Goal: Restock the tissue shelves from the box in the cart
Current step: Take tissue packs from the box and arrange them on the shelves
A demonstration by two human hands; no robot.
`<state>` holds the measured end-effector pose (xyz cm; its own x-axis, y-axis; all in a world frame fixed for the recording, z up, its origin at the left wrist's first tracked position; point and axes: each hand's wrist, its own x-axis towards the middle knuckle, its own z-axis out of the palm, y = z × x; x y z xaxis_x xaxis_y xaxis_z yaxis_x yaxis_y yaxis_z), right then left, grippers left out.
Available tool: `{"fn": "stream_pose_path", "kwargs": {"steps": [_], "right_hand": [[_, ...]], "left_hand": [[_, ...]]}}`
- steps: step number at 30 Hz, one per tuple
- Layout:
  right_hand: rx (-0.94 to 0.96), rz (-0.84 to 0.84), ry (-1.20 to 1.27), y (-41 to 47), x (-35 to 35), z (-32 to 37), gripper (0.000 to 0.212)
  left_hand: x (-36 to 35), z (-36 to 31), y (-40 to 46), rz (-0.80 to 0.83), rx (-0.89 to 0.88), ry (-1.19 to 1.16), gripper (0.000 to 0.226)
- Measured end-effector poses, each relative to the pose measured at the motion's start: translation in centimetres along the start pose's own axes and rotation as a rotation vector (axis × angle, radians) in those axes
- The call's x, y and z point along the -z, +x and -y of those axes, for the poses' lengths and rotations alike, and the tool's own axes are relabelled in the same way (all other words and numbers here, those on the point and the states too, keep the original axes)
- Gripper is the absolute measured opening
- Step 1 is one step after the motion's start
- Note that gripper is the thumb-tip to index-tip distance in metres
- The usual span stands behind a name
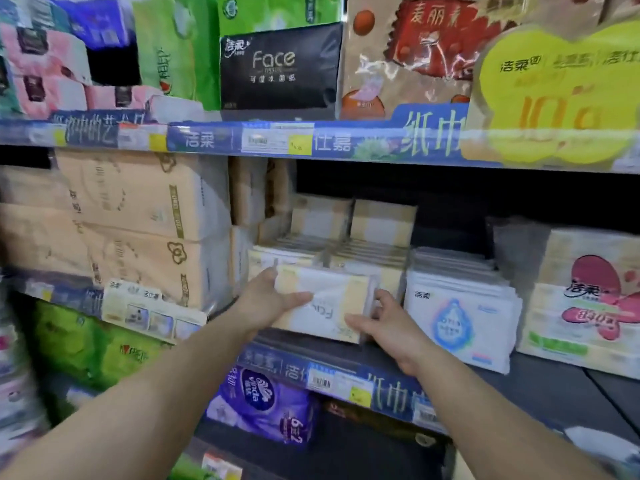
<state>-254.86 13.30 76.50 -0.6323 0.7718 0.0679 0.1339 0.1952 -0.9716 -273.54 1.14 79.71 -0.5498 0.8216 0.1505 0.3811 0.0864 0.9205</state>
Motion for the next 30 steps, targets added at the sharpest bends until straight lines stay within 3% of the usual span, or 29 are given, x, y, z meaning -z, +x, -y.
{"fn": "stream_pose_path", "kwargs": {"steps": [2, 5, 7, 11, 15, 18, 21, 26, 28, 30], "right_hand": [[-0.038, -0.017, -0.048, 0.5, -0.1, -0.5, 0.081], [-0.080, -0.080, -0.095, 0.6, -0.7, -0.4, 0.067], [-0.090, -0.124, -0.107, 0.9, -0.9, 0.1, 0.060], [-0.062, -0.211, -0.066, 0.9, -2.1, 2.0, 0.058], [0.024, -0.309, -0.159, 0.4, -3.4, 5.1, 0.061], [0.094, -0.376, -0.219, 0.5, -3.8, 7.2, 0.075], [0.173, -0.419, -0.074, 0.3, -3.8, 8.4, 0.078], [0.250, -0.521, 0.039, -2.3, -2.9, 8.8, 0.061], [0.204, -0.445, -0.051, -3.4, -2.3, 7.8, 0.074], [0.124, -0.320, -0.128, -4.0, -2.1, 6.6, 0.088]], "left_hand": [[-0.6, 1.4, 1.9, 0.044, 0.033, -0.021, 0.061], [-0.6, 2.4, 3.8, 0.026, 0.000, 0.050, 0.098], [0.2, 1.4, 4.2, -0.053, -0.229, 0.385, 0.110], [1.4, -2.1, 4.7, -0.090, -0.933, 1.011, 0.093], [1.0, -5.6, 5.1, 0.038, -1.271, 1.404, 0.079], [1.5, -7.8, 5.7, 0.201, -1.183, 1.478, 0.084], [2.8, -8.8, 6.6, 0.329, -0.989, 1.312, 0.068], [4.2, -5.1, 7.3, 0.495, -0.672, 0.624, 0.039], [3.5, -2.0, 6.8, 0.558, -0.472, 0.217, 0.036], [2.1, 1.0, 6.0, 0.529, -0.300, -0.026, 0.047]]}}
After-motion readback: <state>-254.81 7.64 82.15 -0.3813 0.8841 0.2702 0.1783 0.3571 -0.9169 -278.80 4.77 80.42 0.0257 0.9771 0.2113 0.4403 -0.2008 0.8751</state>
